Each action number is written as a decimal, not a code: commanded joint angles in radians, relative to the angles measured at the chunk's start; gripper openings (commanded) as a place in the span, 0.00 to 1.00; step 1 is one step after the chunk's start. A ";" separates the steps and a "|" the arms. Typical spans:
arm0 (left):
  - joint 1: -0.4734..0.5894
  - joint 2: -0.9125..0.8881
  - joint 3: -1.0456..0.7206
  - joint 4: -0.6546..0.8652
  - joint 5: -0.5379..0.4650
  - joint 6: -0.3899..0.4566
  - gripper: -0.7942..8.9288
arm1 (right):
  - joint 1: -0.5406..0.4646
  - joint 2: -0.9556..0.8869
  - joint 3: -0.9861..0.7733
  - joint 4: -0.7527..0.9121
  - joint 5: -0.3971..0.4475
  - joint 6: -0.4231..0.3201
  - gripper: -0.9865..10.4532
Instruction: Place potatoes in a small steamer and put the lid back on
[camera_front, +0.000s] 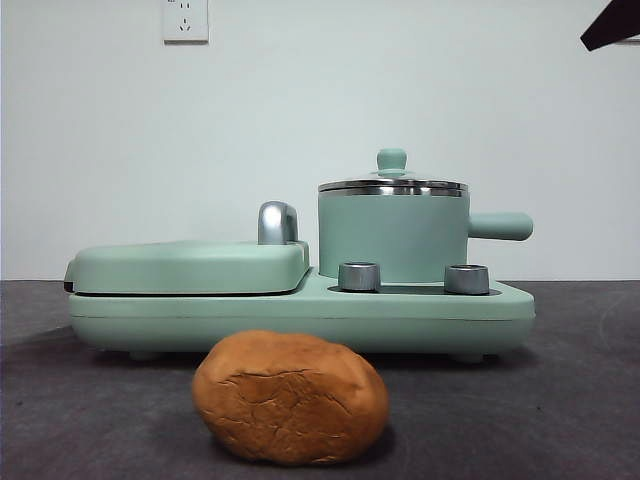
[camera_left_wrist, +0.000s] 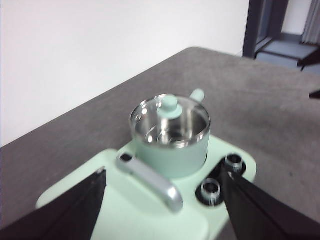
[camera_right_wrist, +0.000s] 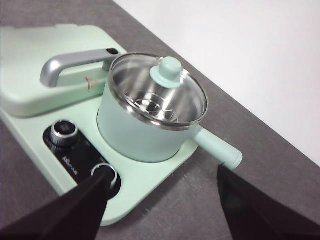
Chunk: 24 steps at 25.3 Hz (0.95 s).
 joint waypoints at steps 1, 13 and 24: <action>-0.048 0.075 0.018 0.111 -0.032 -0.060 0.46 | 0.005 0.003 0.019 0.030 -0.002 0.081 0.38; -0.263 0.438 0.070 0.478 -0.199 -0.058 0.43 | 0.005 0.003 0.019 0.073 -0.002 0.156 0.38; -0.342 0.821 0.357 0.484 -0.204 -0.059 0.43 | 0.005 0.003 0.019 0.074 -0.002 0.166 0.38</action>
